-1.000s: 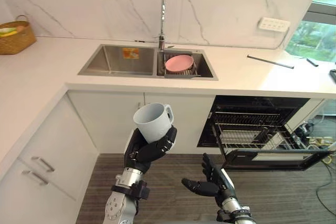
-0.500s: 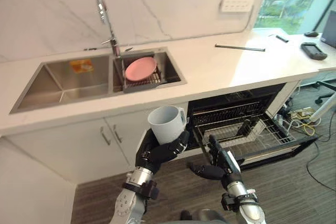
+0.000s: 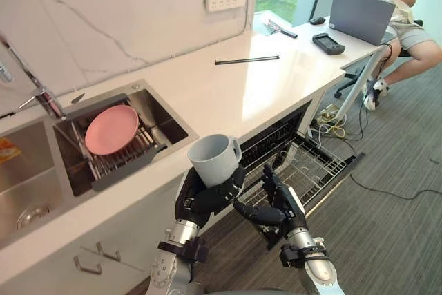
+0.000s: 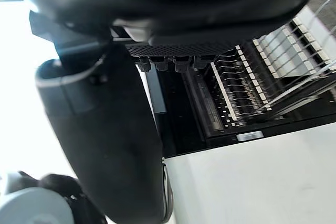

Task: Walk over to the sink, pick up the cup, carry it to the dishwasher, place the cup inside the dishwasher, then close the dishwasher door

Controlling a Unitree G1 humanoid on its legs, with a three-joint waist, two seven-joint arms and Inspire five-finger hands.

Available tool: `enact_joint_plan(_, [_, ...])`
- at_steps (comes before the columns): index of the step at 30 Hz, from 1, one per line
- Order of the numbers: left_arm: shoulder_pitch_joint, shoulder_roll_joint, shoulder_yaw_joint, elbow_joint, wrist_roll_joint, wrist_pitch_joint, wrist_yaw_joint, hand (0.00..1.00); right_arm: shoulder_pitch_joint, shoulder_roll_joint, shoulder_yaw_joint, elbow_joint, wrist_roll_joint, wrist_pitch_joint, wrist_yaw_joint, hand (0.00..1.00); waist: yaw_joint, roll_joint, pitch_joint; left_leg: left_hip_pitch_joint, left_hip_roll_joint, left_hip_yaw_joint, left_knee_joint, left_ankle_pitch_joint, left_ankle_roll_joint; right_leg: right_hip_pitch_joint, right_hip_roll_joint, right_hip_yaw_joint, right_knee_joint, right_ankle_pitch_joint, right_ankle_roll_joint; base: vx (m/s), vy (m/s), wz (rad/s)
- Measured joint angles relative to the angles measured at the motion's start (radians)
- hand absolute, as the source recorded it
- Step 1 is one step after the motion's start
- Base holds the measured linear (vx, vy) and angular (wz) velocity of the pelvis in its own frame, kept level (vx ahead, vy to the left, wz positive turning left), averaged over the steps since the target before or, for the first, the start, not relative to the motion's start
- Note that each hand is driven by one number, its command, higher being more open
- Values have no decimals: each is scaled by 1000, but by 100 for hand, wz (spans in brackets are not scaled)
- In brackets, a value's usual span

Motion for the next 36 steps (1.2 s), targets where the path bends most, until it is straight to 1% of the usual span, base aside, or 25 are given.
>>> enact_joint_plan(1, [-7, 1, 1, -2, 3, 0, 2, 0, -1, 4, 0, 3, 0, 0, -1, 100, 1, -3, -3, 15, -1, 1, -15, 1, 3, 3, -3, -18, -1, 0, 2, 96, 47, -5])
enact_joint_plan(3, [-24, 5, 20, -1, 19, 0, 14, 0, -23, 18, 2, 29, -1, -1, 2, 100, 10, -19, -23, 43, 1, 25, -62, 3, 15, 11, -14, -125, -35, 3, 7, 52, 0, -25])
enact_joint_plan(5, [-28, 13, 50, 4, 19, 0, 37, 0, -62, 20, 4, 68, -1, -2, 7, 100, 21, -31, -30, 45, -1, 58, -75, 3, 17, 18, -23, -190, -84, 3, 6, 16, -43, -48])
enact_joint_plan(6, [-31, 16, 66, 14, 19, 0, 49, 0, -80, 17, 3, 92, -1, -2, 9, 100, 21, -31, -30, 47, -1, 68, -75, 3, 17, 28, -25, -207, -107, 11, 0, 3, -46, -39])
enact_joint_plan(7, [-33, 18, 80, 25, 19, 2, 57, 0, -88, 13, -2, 115, -1, -2, 7, 100, 17, -28, -28, 52, -1, 69, -74, 2, 17, 43, -21, -207, -129, 26, -3, 0, -26, -14])
enact_joint_plan(11, [-48, 18, 91, 26, 19, 2, 78, 0, -89, -24, -1, 137, -2, 0, 2, 100, 17, -28, -26, 57, -3, 67, -78, -1, 21, 54, -17, -206, -146, 40, 4, -11, 8, -1])
enact_joint_plan(13, [-57, 18, 99, 26, 19, 2, 78, 0, -91, -25, -5, 137, -3, 0, 1, 100, 16, -28, -26, 59, -3, 67, -78, -6, 30, 64, -13, -203, -168, 55, 4, -46, 44, -4])
enact_joint_plan(15, [-65, 18, 111, 26, 31, 2, 80, 0, -93, -25, -8, 137, -3, 0, 0, 100, 17, -26, -23, 63, -1, 67, -76, -16, 46, 76, -9, -200, -188, 69, 4, -51, 56, -4])
enact_joint_plan(16, [-69, 18, 122, 25, 49, 2, 81, 0, -96, -20, -8, 137, -3, 0, 0, 100, 16, -27, -15, 69, -3, 67, -73, -16, 47, 85, -11, -198, -193, 75, 5, -58, 64, -4])
enact_joint_plan(19, [-70, 18, 137, 25, 65, 2, 91, 0, -97, -20, -10, 137, -2, 0, 0, 100, 16, -25, -11, 88, -7, 71, -68, -18, 52, 104, -16, -195, -192, 76, 6, -62, 63, -3])
enact_joint_plan(22, [-72, 17, 160, 21, 118, 2, 113, 0, -97, -11, -28, 126, 1, 0, 9, 100, 16, -26, 0, 109, -11, 74, -68, -18, 55, 120, -20, -192, -185, 75, 6, -70, 39, -4])
enact_joint_plan(25, [-72, 17, 177, 21, 158, 3, 128, 0, -92, -8, -55, 73, 5, 0, 24, 100, 7, -24, 15, 115, -11, 82, -63, -18, 56, 121, -21, -184, -174, 74, 4, -83, 29, -7])
enact_joint_plan(29, [-72, 16, 179, 21, 179, 4, 135, 0, -65, -4, -73, -25, 26, 0, 52, 100, -4, -20, 17, 124, -8, 98, -65, -18, 56, 120, -19, -169, -173, 75, 3, -24, 21, -12])
enact_joint_plan(32, [-72, 12, 180, 21, 216, 5, 159, 0, -37, -2, -80, -118, 61, -4, 91, 100, -18, -18, 18, 132, -6, 113, -72, -18, 55, 118, -15, -155, -173, 75, 2, 5, 21, -15])
enact_joint_plan(36, [-72, 10, 179, 25, 237, 7, 186, 0, -31, 2, -80, -169, 85, -4, 134, 100, -29, -13, 21, 139, -3, 134, -77, -19, 53, 113, -10, -131, -173, 76, 1, 15, 23, -18])
